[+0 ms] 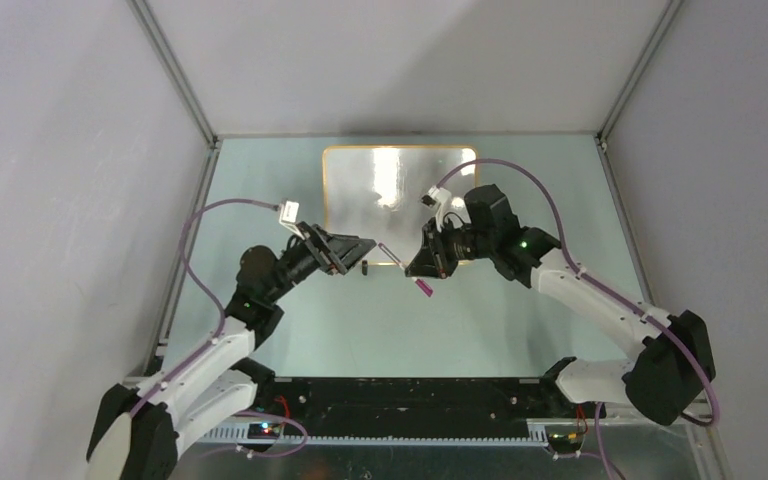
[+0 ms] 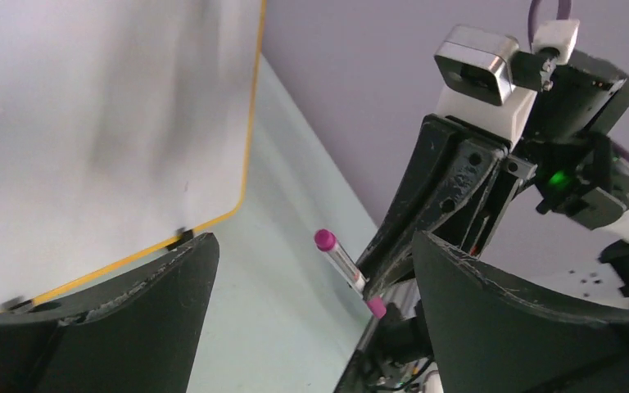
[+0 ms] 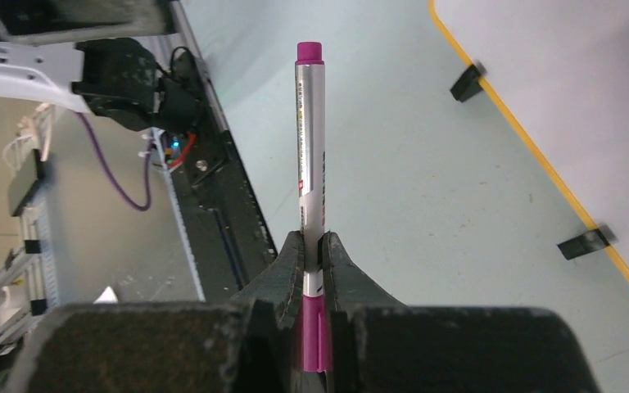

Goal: Write a sentence on the whiteboard
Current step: Pass from the right arm to the left, then open the pen cap of the whiteboard marker, then put down the pen cap at the center of the board, then pass from the left arm to the right

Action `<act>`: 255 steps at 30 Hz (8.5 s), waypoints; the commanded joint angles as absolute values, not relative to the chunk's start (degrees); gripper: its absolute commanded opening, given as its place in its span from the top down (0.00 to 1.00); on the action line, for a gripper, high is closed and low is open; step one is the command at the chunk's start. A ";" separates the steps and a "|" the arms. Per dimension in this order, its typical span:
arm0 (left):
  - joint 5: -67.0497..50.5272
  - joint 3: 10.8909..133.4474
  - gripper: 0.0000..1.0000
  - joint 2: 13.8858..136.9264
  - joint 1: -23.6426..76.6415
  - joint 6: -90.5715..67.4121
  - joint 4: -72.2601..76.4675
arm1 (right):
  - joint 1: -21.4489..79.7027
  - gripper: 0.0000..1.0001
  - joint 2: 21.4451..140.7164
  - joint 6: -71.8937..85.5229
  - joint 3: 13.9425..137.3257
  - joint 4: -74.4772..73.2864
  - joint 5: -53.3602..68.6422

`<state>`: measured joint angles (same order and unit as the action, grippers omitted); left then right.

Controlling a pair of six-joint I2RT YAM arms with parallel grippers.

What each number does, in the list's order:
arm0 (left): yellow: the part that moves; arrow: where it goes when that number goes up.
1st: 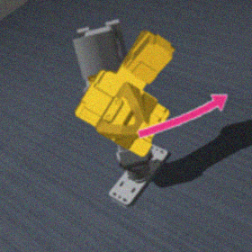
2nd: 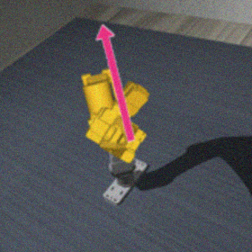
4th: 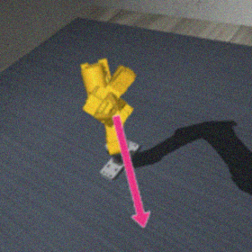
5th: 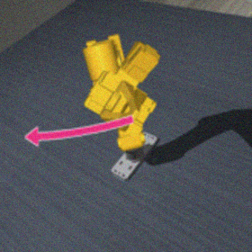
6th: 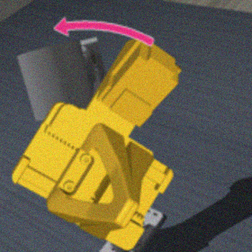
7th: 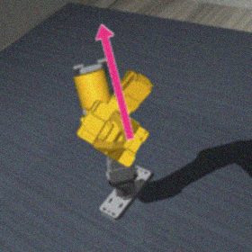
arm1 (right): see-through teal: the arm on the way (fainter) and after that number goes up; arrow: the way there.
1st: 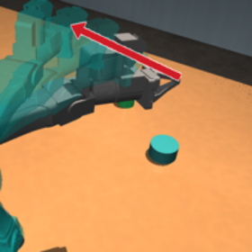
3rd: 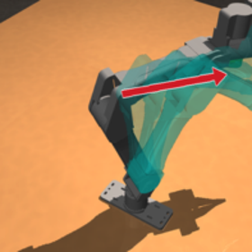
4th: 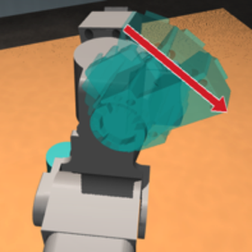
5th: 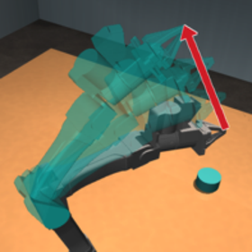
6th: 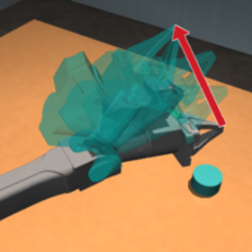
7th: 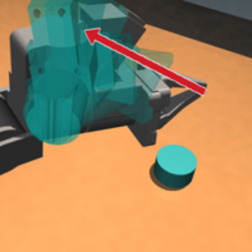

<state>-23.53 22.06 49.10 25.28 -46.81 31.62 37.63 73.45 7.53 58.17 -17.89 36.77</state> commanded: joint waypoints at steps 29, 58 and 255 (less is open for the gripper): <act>-33.24 20.26 0.45 58.68 31.06 -65.34 55.81 | 37.14 1.00 75.52 13.93 63.37 -13.10 44.95; -33.69 25.76 1.00 54.38 31.42 -57.35 47.02 | 38.12 0.19 70.10 11.15 55.67 -14.56 51.24; -19.52 35.55 0.01 41.50 39.51 -35.25 18.93 | 39.61 1.00 62.55 21.69 63.25 -13.11 25.15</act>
